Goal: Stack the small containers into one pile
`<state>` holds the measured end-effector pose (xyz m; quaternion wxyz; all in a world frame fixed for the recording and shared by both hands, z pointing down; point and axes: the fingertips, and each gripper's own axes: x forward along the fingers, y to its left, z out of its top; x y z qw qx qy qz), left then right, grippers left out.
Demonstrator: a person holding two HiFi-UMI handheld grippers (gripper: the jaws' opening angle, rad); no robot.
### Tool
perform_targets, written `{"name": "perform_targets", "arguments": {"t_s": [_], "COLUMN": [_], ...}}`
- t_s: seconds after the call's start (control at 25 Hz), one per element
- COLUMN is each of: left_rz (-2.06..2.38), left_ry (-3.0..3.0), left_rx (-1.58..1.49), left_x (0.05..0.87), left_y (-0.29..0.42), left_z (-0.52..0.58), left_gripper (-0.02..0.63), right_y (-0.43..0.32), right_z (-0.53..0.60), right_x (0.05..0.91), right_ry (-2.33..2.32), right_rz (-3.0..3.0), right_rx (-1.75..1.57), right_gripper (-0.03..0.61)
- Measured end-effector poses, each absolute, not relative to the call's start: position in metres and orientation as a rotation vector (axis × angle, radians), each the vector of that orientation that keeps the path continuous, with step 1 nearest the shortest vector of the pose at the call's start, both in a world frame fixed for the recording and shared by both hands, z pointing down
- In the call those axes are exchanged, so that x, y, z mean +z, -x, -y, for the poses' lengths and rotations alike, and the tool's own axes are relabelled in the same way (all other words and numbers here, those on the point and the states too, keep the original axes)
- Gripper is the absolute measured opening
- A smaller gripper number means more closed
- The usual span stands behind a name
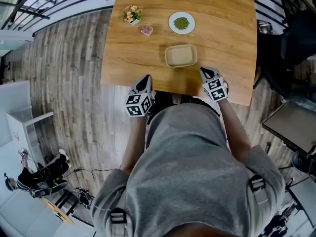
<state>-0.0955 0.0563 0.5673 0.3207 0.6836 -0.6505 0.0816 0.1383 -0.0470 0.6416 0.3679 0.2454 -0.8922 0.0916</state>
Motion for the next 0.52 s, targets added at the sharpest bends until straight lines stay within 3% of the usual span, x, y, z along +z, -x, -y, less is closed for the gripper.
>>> {"name": "perform_targets", "arguments": {"t_s": [0.52], "left_rz": [1.728], "left_ry": [-1.782], "left_rx": [0.212], "left_x": [0.561], "left_y": [0.046], "left_z": [-0.061], "left_gripper": [0.021], "right_y": [-0.172], "right_z": [0.038], "right_x": [0.637], "right_ry": [-0.6], "right_rz": [2.326], "right_rx": [0.239], "right_gripper": [0.006]}}
